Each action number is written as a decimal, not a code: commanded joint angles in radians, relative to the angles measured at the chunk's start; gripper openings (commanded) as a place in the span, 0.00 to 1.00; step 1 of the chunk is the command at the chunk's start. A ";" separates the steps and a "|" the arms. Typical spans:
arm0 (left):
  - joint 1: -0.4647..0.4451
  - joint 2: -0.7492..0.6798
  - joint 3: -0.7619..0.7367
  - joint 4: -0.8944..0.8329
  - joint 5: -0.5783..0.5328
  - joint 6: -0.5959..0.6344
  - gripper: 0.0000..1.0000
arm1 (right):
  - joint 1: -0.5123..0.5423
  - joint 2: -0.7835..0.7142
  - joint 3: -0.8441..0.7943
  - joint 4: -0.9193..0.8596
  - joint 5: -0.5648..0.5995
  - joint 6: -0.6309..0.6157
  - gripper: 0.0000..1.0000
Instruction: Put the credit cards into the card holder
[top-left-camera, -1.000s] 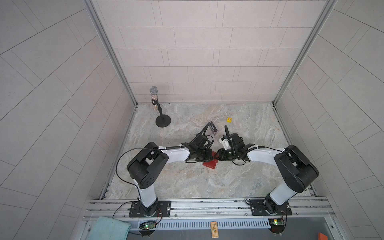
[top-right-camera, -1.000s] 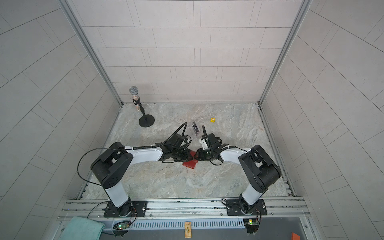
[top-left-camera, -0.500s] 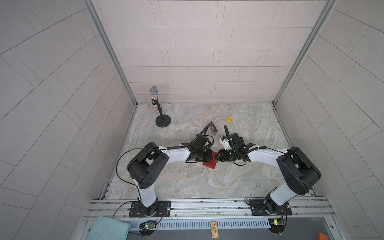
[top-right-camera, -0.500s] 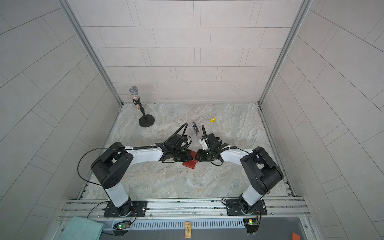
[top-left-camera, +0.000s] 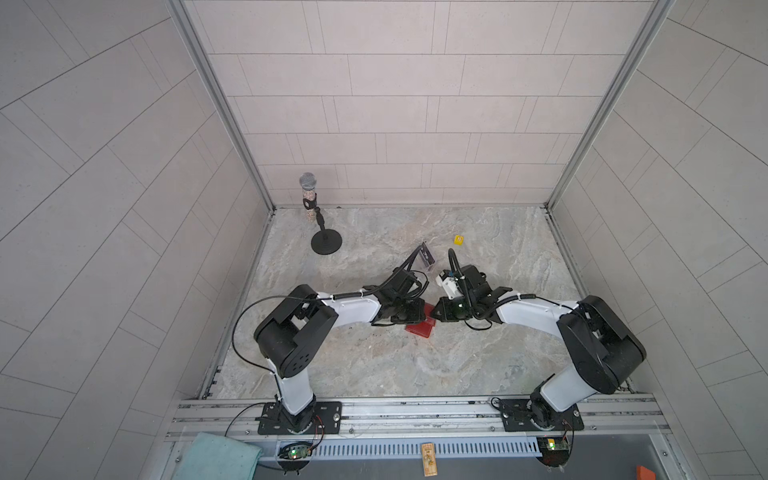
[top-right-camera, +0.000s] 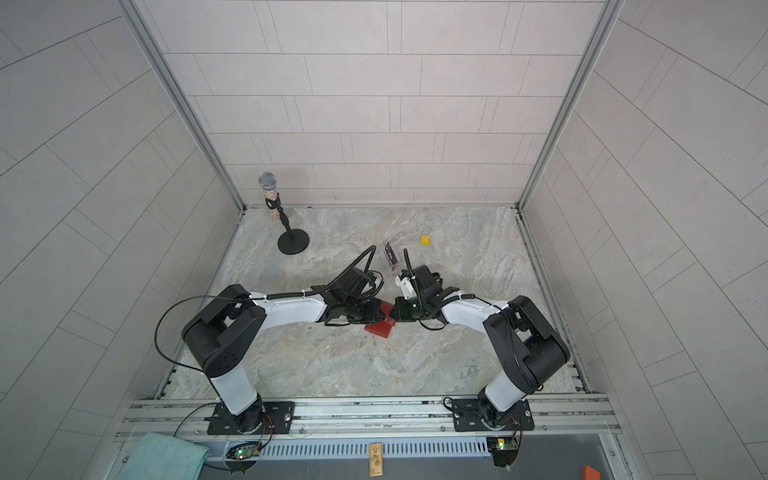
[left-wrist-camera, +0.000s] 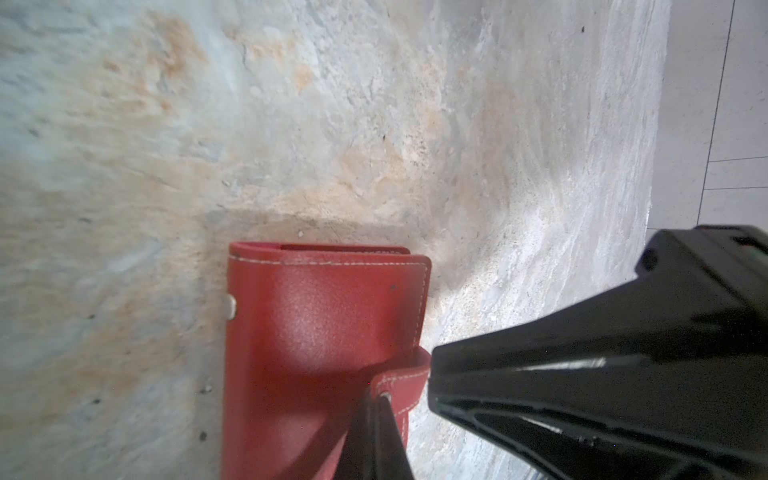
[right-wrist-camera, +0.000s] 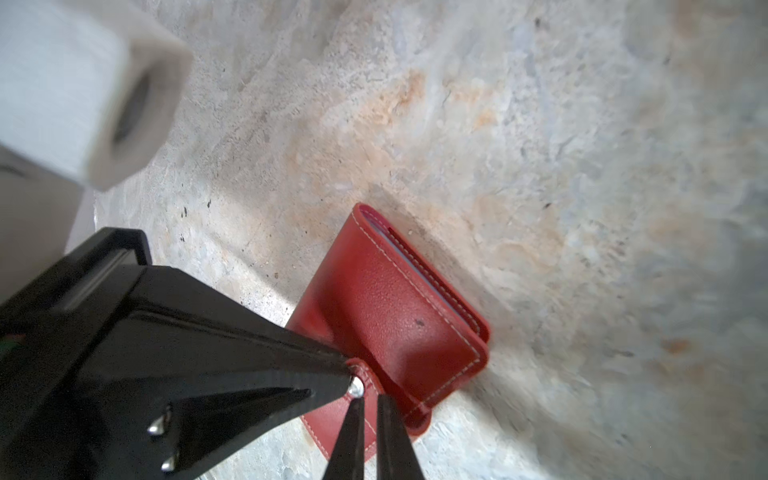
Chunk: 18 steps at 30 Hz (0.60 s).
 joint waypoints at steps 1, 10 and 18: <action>0.002 0.024 0.017 -0.051 -0.029 0.021 0.00 | 0.009 0.030 0.013 0.031 -0.022 0.007 0.10; 0.002 0.038 0.020 -0.054 -0.032 0.026 0.00 | 0.014 0.067 0.014 0.027 -0.004 0.004 0.09; 0.001 0.065 0.023 -0.089 -0.071 0.052 0.00 | 0.023 0.100 0.017 0.000 0.022 -0.014 0.09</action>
